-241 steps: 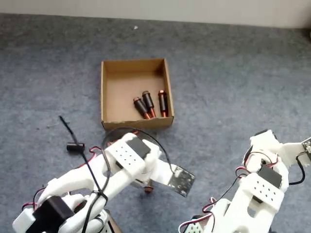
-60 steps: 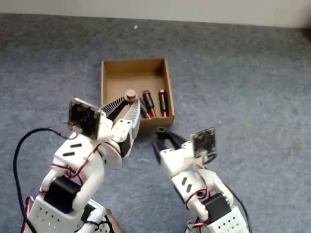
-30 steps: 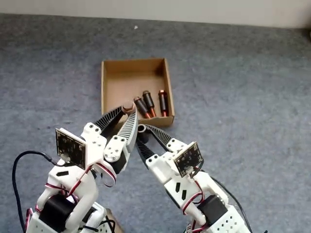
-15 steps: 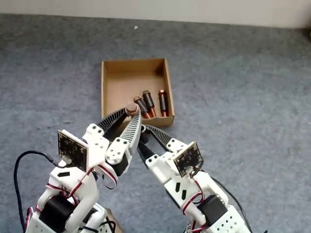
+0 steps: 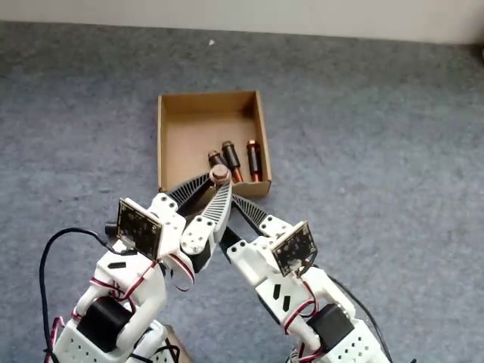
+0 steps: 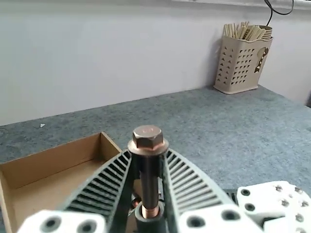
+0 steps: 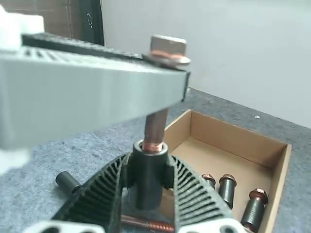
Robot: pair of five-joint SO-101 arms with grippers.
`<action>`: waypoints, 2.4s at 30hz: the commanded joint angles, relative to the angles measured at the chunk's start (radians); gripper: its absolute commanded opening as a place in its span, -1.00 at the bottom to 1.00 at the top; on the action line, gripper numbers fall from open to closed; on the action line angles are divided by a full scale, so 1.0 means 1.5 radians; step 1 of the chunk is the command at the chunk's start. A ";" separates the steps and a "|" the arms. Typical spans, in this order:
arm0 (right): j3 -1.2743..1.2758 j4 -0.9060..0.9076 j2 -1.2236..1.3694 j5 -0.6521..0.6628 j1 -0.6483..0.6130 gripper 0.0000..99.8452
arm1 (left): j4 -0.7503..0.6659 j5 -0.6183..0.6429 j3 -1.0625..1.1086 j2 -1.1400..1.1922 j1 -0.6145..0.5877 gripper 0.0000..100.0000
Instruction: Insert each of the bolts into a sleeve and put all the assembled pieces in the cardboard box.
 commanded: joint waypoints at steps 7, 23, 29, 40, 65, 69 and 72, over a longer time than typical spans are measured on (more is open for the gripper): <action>0.107 -0.074 -0.014 0.007 0.047 -0.99 | -0.011 -0.012 -0.001 -0.003 0.002 -0.99; 0.107 -0.110 -0.014 0.005 0.100 -0.99 | 0.036 -0.113 0.007 -0.003 0.001 -0.79; 0.107 -0.109 -0.014 0.005 0.100 -0.99 | 0.095 -0.113 -0.026 -0.004 0.001 -0.75; 0.107 -0.075 -0.013 0.004 0.158 -0.99 | 0.117 -0.116 -0.055 -0.009 0.001 -0.67; 0.107 0.063 -0.008 -0.139 0.277 -0.99 | 0.384 -0.248 -0.140 -0.010 -0.302 -0.99; 0.107 0.064 -0.008 -0.139 0.277 -0.99 | 0.386 -0.249 -0.077 -0.010 -0.384 -0.99; 0.107 0.064 -0.008 -0.139 0.278 -0.99 | 0.384 -0.250 -0.034 -0.010 -0.474 -0.99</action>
